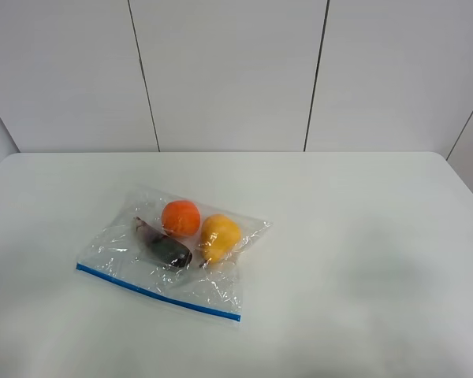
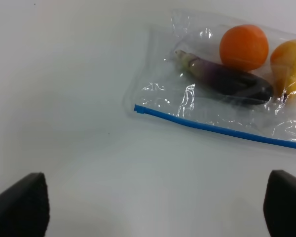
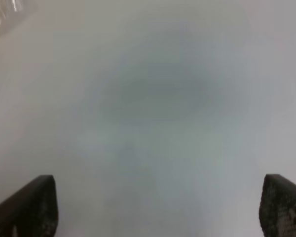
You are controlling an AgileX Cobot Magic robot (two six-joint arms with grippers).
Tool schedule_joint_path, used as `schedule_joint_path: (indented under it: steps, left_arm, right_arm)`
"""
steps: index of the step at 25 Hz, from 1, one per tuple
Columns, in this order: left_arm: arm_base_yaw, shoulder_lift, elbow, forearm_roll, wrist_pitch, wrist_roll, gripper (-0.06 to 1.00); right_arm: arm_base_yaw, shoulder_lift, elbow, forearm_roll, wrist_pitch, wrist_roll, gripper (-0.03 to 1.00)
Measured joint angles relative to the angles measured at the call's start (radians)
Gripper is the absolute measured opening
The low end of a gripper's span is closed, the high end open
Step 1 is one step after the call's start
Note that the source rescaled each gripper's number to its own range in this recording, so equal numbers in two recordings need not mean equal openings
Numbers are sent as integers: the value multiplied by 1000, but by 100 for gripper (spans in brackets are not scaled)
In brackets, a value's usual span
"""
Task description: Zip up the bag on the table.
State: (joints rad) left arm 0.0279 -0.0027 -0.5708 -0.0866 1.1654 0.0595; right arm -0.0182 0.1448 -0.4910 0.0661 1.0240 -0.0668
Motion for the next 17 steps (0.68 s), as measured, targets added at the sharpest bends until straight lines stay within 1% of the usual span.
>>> schedule_joint_path:
  steps: [6, 17]
  left_arm:
    - [0, 0, 0, 0, 0, 0, 100]
    - [0, 0, 0, 0, -1, 0, 100]
  right_arm:
    - [0, -139, 0, 0, 1, 1, 88]
    - [0, -152, 0, 0, 1, 1, 88]
